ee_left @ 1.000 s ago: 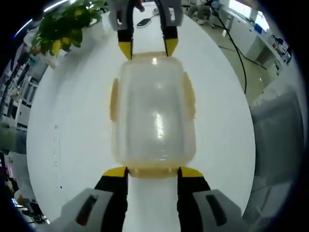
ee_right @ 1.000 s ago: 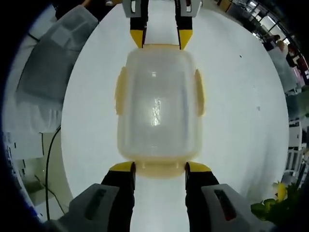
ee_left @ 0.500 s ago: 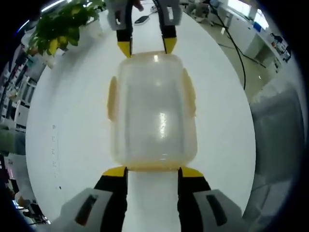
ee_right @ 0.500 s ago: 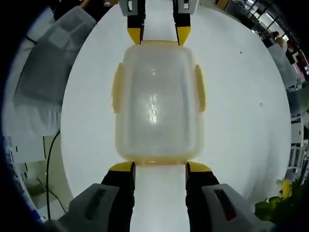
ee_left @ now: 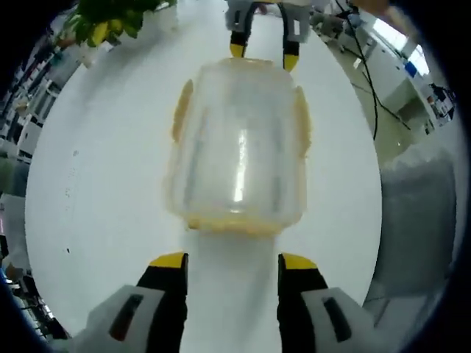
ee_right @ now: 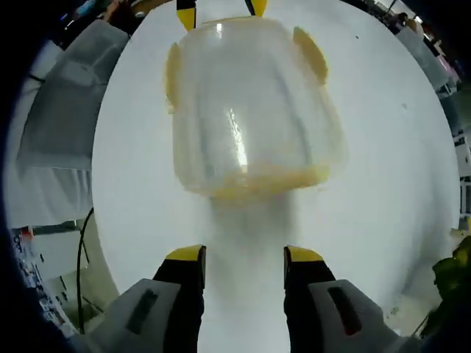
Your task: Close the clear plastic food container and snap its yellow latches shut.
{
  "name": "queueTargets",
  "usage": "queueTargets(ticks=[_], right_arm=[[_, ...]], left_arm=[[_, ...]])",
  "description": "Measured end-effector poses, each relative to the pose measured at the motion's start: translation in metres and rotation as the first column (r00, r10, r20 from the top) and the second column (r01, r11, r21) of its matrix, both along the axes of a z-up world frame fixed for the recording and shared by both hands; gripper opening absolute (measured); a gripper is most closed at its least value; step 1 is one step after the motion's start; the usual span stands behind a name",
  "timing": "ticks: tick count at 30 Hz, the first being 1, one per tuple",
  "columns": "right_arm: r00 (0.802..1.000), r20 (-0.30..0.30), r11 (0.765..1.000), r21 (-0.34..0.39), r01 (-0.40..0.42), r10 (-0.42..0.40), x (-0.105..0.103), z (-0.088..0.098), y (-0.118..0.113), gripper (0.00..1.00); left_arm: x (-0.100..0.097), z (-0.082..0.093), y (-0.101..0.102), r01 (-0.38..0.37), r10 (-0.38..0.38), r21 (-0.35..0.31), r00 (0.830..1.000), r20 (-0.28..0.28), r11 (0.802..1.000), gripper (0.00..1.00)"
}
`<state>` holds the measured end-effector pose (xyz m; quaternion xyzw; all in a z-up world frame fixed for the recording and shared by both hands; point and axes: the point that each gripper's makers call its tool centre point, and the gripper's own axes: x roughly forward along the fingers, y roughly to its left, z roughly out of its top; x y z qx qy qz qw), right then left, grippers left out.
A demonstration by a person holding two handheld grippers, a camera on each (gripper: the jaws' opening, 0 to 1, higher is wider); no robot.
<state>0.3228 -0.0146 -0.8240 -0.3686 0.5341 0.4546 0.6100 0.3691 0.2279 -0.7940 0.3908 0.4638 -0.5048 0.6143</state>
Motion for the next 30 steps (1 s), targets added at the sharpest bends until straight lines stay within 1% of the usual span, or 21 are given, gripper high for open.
queueTargets(ticks=[2,4,5,6,8,9,10,11,12,13,14,15,16,17,18,20,21,22,24,26,30], right_arm=[[0.996,0.021,0.995,0.053,0.089,-0.09,0.003,0.006,-0.001,0.38],[0.981,0.036,0.974,0.128,0.184,-0.19,0.01,0.016,-0.001,0.37],[0.96,0.037,0.948,0.173,0.267,-0.277,0.015,0.023,-0.002,0.37],[0.946,0.028,0.928,0.203,0.312,-0.324,0.018,0.027,-0.002,0.37],[0.875,-0.041,0.832,0.288,0.474,-0.483,0.026,0.04,-0.001,0.36],[0.828,-0.094,0.773,0.314,0.552,-0.553,0.028,0.045,0.0,0.35],[0.737,-0.206,0.651,0.359,0.669,-0.644,0.032,0.054,0.005,0.34],[0.684,-0.276,0.562,0.408,0.72,-0.675,0.038,0.062,0.011,0.33],[0.608,-0.381,0.428,0.46,0.778,-0.696,0.046,0.074,0.019,0.31],[0.57,-0.458,0.349,0.48,0.805,-0.683,0.048,0.081,0.027,0.29],[0.544,-0.536,0.282,0.496,0.822,-0.645,0.048,0.089,0.036,0.28],[0.521,-0.576,0.245,0.49,0.837,-0.629,0.048,0.092,0.041,0.29],[0.511,-0.589,0.244,0.475,0.846,-0.625,0.046,0.09,0.043,0.31],[0.522,-0.576,0.278,0.461,0.843,-0.629,0.043,0.085,0.044,0.33],[0.54,-0.54,0.336,0.434,0.836,-0.646,0.038,0.076,0.043,0.34],[0.555,-0.481,0.407,0.383,0.83,-0.679,0.033,0.06,0.041,0.34],[0.557,-0.478,0.421,0.368,0.829,-0.679,0.031,0.055,0.042,0.34],[0.554,-0.486,0.425,0.358,0.832,-0.675,0.03,0.052,0.046,0.33],[0.554,-0.493,0.42,0.363,0.832,-0.671,0.03,0.051,0.051,0.28],[0.557,-0.496,0.42,0.368,0.83,-0.666,0.03,0.05,0.056,0.25],[0.563,-0.489,0.435,0.358,0.826,-0.667,0.032,0.046,0.058,0.21]], left_arm=[[0.002,0.009,-0.002,-0.13,0.127,-0.081,0.991,-0.039,0.988,0.42],[0.001,0.016,-0.001,-0.28,0.265,-0.143,0.957,-0.114,0.949,0.38],[0.004,0.019,0.001,-0.35,0.33,-0.16,0.934,-0.138,0.923,0.39],[0.016,0.022,0.011,-0.453,0.437,-0.178,0.891,-0.122,0.873,0.41],[0.019,0.026,0.018,-0.618,0.585,-0.199,0.785,-0.203,0.76,0.42],[0.018,0.033,0.012,-0.677,0.609,-0.256,0.734,-0.302,0.69,0.41],[0.016,0.041,0.002,-0.776,0.649,-0.27,0.627,-0.432,0.57,0.32],[0.01,0.05,-0.005,-0.816,0.611,-0.285,0.569,-0.551,0.503,0.23],[0.012,0.056,-0.009,-0.845,0.598,-0.312,0.53,-0.602,0.435,0.18],[0.012,0.058,-0.01,-0.871,0.598,-0.302,0.486,-0.637,0.386,0.19],[0.009,0.057,-0.012,-0.904,0.606,-0.265,0.422,-0.675,0.334,0.19],[0.01,0.053,-0.012,-0.911,0.623,-0.266,0.409,-0.667,0.314,0.2],[0.005,0.046,-0.013,-0.904,0.63,-0.256,0.422,-0.652,0.341,0.21],[-0.002,0.042,-0.015,-0.911,0.634,-0.214,0.4,-0.662,0.352,0.21],[-0.013,0.038,-0.021,-0.902,0.618,-0.184,0.406,-0.674,0.391,0.21],[-0.011,0.035,-0.03,-0.909,0.628,-0.193,0.398,-0.669,0.371,0.21],[-0.01,0.033,-0.032,-0.911,0.637,-0.194,0.395,-0.662,0.364,0.22],[-0.009,0.027,-0.032,-0.911,0.654,-0.185,0.396,-0.645,0.369,0.23],[-0.013,0.019,-0.029,-0.9,0.668,-0.156,0.41,-0.622,0.407,0.22],[-0.009,0.018,-0.03,-0.909,0.673,-0.159,0.394,-0.626,0.384,0.22],[-0.004,0.019,-0.03,-0.907,0.674,-0.169,0.403,-0.62,0.386,0.19]])
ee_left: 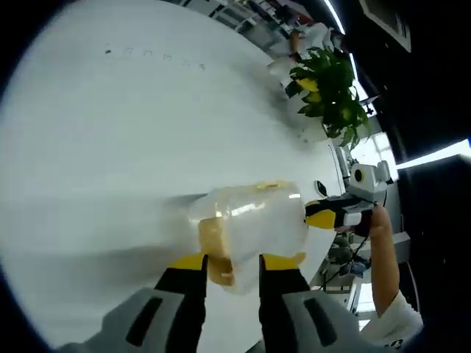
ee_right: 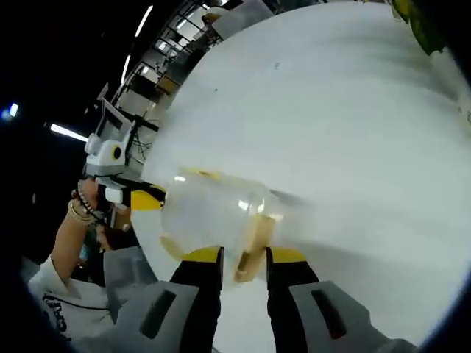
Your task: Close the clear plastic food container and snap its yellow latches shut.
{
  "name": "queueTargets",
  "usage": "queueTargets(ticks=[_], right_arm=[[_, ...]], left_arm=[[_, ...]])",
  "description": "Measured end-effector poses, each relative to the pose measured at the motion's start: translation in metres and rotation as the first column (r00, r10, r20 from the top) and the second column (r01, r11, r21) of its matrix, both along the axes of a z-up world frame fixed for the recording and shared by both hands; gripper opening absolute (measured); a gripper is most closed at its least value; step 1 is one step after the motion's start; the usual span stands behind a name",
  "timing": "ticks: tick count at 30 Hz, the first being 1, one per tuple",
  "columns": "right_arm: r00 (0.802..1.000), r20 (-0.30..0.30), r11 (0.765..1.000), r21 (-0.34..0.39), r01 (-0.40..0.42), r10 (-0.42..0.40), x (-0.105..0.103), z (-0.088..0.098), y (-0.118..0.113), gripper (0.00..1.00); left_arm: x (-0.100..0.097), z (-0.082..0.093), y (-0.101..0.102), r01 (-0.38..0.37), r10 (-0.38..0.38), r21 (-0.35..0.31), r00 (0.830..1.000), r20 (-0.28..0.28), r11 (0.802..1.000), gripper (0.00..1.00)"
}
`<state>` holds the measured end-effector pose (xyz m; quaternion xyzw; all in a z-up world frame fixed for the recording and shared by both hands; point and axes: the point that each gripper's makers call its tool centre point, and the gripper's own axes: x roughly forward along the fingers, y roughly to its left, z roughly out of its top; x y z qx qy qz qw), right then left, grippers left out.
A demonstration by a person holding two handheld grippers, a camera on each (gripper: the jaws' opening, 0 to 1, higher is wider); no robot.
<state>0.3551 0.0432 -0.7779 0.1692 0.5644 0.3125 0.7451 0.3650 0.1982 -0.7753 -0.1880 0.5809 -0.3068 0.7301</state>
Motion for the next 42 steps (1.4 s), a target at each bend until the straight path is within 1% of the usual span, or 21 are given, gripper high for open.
queueTargets(ticks=[1,4,8,11,16,17,21,22,23,25,31,35,42], right_arm=[[1.0,-0.003,1.0,-0.001,-0.001,0.001,0.001,0.0,0.0,0.21],[1.0,0.006,1.0,-0.01,-0.024,0.024,0.0,0.0,0.0,0.21],[0.999,0.011,0.999,-0.02,-0.042,0.042,-0.001,0.0,0.0,0.2],[0.999,-0.001,0.999,-0.018,-0.041,0.041,-0.001,-0.001,0.0,0.2],[0.998,-0.007,0.998,-0.021,-0.062,0.062,-0.001,-0.002,0.001,0.2],[0.998,-0.01,0.998,-0.021,-0.064,0.064,-0.001,-0.002,0.001,0.2],[0.997,-0.024,0.997,-0.023,-0.074,0.074,-0.002,-0.002,0.001,0.19],[0.997,-0.024,0.997,-0.024,-0.078,0.077,-0.002,-0.002,0.002,0.19],[0.996,-0.024,0.996,-0.027,-0.081,0.08,-0.002,-0.002,0.002,0.19],[0.997,-0.025,0.996,-0.024,-0.08,0.079,-0.003,-0.002,0.002,0.19],[0.997,-0.027,0.997,-0.012,-0.077,0.076,-0.003,-0.003,0.002,0.19],[0.997,-0.057,0.999,0.027,-0.042,0.044,-0.003,-0.004,0.002,0.18],[0.996,-0.085,0.999,0.041,-0.027,0.03,-0.002,-0.005,0.004,0.17]], left_arm=[[0.001,-0.002,0.001,0.013,-0.014,0.021,1.0,0.009,1.0,0.17],[0.003,-0.005,0.004,0.025,-0.026,0.046,1.0,0.016,0.999,0.12],[0.004,-0.006,0.004,0.036,-0.036,0.042,0.999,0.01,0.998,0.12],[0.006,-0.007,0.003,0.023,-0.023,0.034,1.0,-0.01,0.999,0.13],[0.005,-0.007,0.002,0.059,-0.059,0.044,0.998,-0.003,0.997,0.12],[0.006,-0.008,0.002,0.057,-0.057,0.044,0.998,-0.007,0.997,0.12],[0.006,-0.009,0.003,0.049,-0.048,0.025,0.998,-0.029,0.999,0.12],[0.004,-0.009,0.002,0.046,-0.046,0.012,0.998,-0.037,0.999,0.11],[0.004,-0.01,0.005,0.028,-0.028,-0.006,0.998,-0.051,1.0,0.11],[0.003,-0.011,0.008,0.022,-0.023,-0.016,0.998,-0.058,1.0,0.11],[0.005,-0.013,0.01,0.022,-0.023,-0.017,0.998,-0.065,1.0,0.11],[0.005,-0.012,0.009,0.018,-0.019,-0.02,0.997,-0.074,1.0,0.11],[0.007,-0.013,0.005,-0.002,0.0,-0.026,0.996,-0.086,1.0,0.12]])
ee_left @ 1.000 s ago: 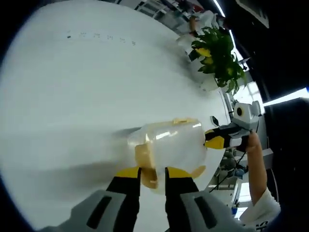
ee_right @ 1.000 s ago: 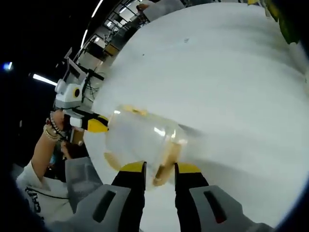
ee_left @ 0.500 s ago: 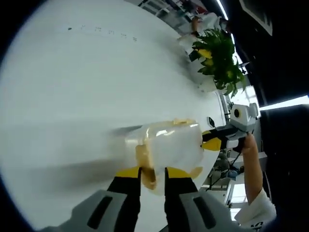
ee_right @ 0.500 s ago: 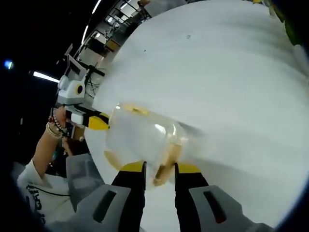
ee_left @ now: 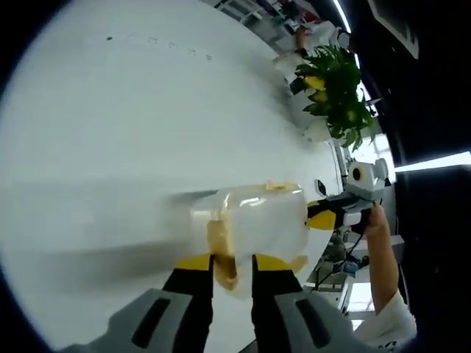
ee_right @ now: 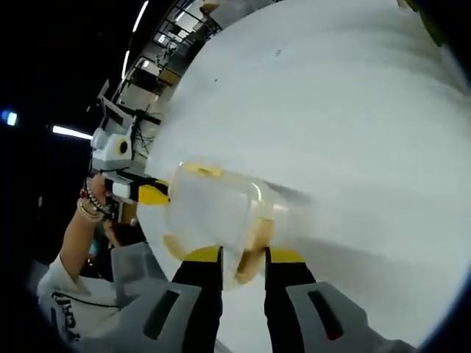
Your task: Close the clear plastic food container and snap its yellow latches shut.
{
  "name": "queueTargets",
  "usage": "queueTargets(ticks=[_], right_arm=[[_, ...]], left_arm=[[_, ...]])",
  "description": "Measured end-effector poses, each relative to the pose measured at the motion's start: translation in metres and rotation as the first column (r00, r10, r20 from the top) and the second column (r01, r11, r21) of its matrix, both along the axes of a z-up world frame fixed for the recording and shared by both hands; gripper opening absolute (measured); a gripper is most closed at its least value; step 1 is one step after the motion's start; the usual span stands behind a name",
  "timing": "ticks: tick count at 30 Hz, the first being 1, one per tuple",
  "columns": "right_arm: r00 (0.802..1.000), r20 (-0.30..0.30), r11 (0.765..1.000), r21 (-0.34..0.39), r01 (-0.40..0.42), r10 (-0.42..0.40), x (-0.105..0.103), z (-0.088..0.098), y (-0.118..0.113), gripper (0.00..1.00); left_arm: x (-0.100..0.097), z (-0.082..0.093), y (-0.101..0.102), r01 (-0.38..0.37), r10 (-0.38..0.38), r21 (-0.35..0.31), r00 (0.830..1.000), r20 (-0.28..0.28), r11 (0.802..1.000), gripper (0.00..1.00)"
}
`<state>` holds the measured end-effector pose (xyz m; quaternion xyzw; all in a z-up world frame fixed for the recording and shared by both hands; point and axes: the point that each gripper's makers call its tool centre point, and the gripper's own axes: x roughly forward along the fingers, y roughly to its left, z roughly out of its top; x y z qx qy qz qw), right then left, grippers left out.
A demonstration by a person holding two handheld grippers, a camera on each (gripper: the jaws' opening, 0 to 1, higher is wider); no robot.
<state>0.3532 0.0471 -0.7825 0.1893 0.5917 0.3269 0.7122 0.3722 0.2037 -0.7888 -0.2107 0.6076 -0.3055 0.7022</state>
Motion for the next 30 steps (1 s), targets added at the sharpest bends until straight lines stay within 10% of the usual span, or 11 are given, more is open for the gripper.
queueTargets(ticks=[3,18,23,30], right_arm=[[1.0,-0.016,0.995,0.099,-0.011,0.013,-0.006,0.007,0.013,0.16],[0.995,0.078,0.997,-0.058,-0.051,0.056,-0.003,0.01,0.004,0.23],[0.96,0.247,0.974,-0.211,-0.077,0.129,0.02,0.022,-0.004,0.18],[0.93,0.363,0.993,-0.115,-0.014,0.055,0.044,0.051,0.013,0.0]], left_arm=[[0.001,-0.003,-0.004,-0.012,0.012,-0.011,1.0,-0.009,1.0,0.15],[0.003,0.001,-0.007,0.056,-0.056,0.005,0.991,0.119,0.998,0.18],[0.028,0.015,0.008,-0.05,0.05,-0.008,0.96,0.275,0.999,0.27],[0.045,0.061,0.008,-0.159,0.222,-0.177,0.874,0.431,0.971,0.02]])
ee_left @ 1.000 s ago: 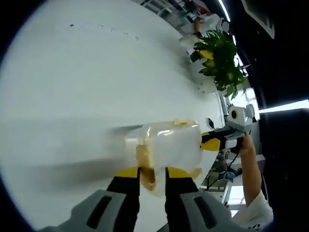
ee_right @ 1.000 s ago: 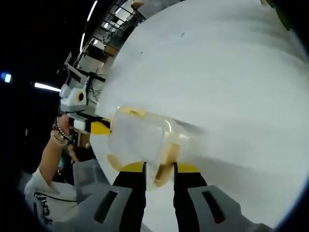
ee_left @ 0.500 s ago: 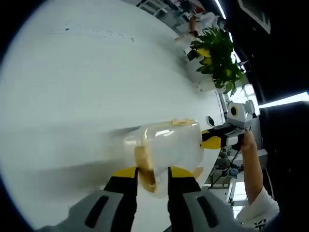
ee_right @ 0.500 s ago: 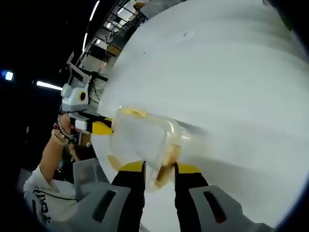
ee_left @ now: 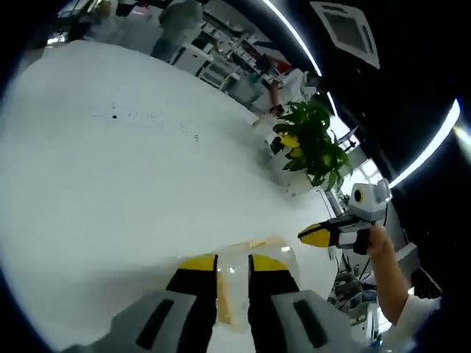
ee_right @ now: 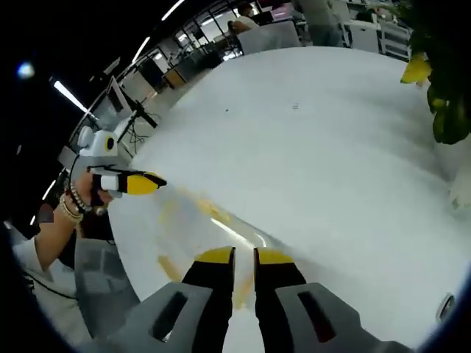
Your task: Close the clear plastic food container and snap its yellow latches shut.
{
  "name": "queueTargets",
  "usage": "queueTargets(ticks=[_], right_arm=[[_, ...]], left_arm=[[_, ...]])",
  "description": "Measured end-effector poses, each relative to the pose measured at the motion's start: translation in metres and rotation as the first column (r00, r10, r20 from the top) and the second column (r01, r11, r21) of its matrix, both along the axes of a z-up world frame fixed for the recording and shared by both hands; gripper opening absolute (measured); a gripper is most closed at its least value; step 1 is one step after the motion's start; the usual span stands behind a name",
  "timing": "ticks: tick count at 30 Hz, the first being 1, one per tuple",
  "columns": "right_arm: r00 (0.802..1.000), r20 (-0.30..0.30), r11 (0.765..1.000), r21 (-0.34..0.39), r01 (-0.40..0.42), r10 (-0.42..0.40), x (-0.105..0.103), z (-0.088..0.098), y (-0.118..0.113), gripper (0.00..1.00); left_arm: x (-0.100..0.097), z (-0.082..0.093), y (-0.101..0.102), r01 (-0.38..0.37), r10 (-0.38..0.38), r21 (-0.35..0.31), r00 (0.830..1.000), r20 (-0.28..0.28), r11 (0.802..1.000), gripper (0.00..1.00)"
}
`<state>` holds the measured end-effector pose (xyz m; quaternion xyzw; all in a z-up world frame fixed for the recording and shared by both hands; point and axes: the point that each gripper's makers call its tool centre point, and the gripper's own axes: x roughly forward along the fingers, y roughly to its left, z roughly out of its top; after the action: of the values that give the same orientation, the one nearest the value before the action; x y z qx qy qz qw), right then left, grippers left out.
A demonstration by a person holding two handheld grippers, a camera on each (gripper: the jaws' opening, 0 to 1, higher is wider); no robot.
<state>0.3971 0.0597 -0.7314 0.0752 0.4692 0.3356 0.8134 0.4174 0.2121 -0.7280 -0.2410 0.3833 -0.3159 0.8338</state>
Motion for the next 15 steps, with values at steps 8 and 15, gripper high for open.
queueTargets(ticks=[8,15], right_arm=[[0.998,0.022,0.998,0.019,-0.057,0.056,-0.004,-0.013,0.036,0.0],[0.997,0.018,0.996,0.037,-0.079,0.078,-0.007,-0.025,0.055,0.0]], left_arm=[[-0.033,0.004,-0.046,0.187,-0.193,0.064,0.974,0.114,0.98,0.0],[-0.05,-0.007,-0.072,0.239,-0.247,0.086,0.963,0.111,0.967,0.0]])
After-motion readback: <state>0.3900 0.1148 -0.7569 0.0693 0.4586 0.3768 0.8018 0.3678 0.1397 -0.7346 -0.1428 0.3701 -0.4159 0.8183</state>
